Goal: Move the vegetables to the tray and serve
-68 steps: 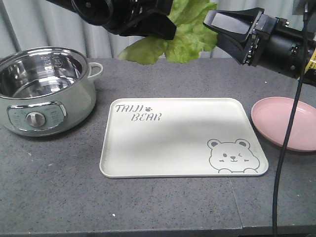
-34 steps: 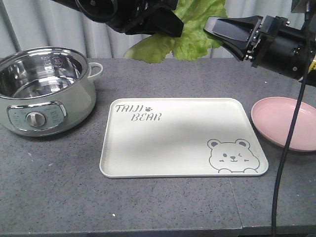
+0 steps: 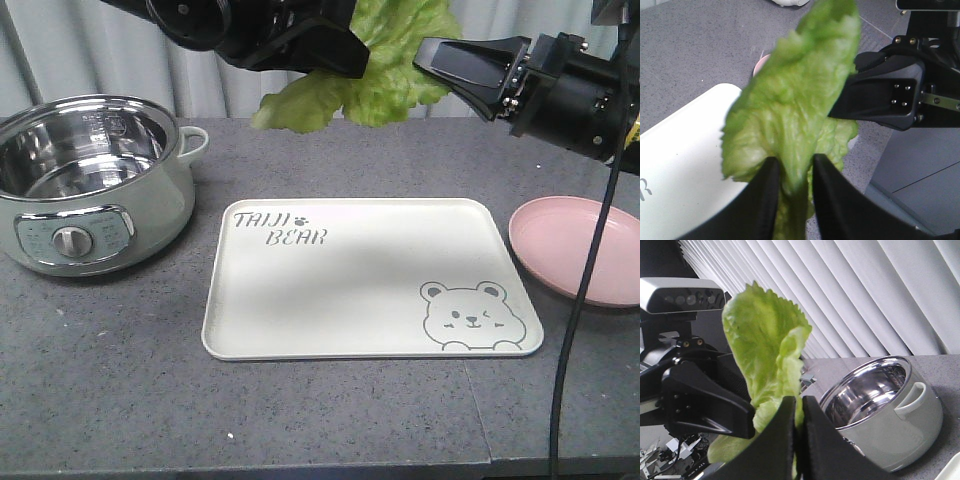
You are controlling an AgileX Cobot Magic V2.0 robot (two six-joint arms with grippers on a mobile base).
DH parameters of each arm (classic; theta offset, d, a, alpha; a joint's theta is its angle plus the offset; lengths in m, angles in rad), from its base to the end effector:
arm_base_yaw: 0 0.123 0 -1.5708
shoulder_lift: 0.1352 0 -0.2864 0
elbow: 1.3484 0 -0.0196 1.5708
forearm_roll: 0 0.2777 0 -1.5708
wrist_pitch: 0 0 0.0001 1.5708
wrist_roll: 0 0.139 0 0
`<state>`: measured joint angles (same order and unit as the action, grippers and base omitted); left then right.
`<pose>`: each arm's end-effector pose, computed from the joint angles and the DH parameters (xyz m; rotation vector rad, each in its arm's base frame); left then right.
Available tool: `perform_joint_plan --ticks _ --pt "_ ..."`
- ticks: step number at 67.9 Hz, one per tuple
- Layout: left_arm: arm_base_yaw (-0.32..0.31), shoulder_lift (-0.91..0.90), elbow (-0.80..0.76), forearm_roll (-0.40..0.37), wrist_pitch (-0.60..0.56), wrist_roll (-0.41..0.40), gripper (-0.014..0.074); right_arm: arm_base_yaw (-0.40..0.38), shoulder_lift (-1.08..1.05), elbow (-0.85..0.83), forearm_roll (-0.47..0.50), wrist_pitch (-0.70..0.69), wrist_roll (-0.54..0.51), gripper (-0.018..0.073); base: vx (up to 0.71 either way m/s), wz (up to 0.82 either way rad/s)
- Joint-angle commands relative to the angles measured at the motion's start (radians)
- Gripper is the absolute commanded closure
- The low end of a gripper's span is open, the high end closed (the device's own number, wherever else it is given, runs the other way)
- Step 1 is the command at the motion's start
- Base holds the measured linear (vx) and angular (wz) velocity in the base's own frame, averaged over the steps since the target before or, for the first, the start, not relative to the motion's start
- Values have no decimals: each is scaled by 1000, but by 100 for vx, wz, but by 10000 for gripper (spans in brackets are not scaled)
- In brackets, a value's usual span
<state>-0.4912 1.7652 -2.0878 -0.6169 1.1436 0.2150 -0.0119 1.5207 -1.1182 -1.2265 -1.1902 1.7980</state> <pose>0.3477 -0.2690 0.4508 0.7765 2.1268 -0.9206 0.3585 0.1172 0.3662 -0.3295 1.5127 1.4219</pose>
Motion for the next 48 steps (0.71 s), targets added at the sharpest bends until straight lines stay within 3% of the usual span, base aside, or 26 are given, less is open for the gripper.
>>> perform_joint_plan --ticks 1,11,19,28,48 --pt "-4 -46 -22 -51 -43 5 258 0 -35 -35 62 -99 -13 565 0 0" --pt "-3 -46 -22 -26 -16 4 123 -1 -38 -35 70 -97 -13 565 0 0" --pt "-3 -52 -22 58 10 -6 115 -13 -46 -43 91 -75 -15 565 0 0" --pt "-3 -67 -22 182 28 -45 120 -84 -58 -96 67 -47 30 565 0 0" --pt "-3 -83 -22 424 72 -83 136 -354 -58 -235 -216 -15 235 565 0 0"
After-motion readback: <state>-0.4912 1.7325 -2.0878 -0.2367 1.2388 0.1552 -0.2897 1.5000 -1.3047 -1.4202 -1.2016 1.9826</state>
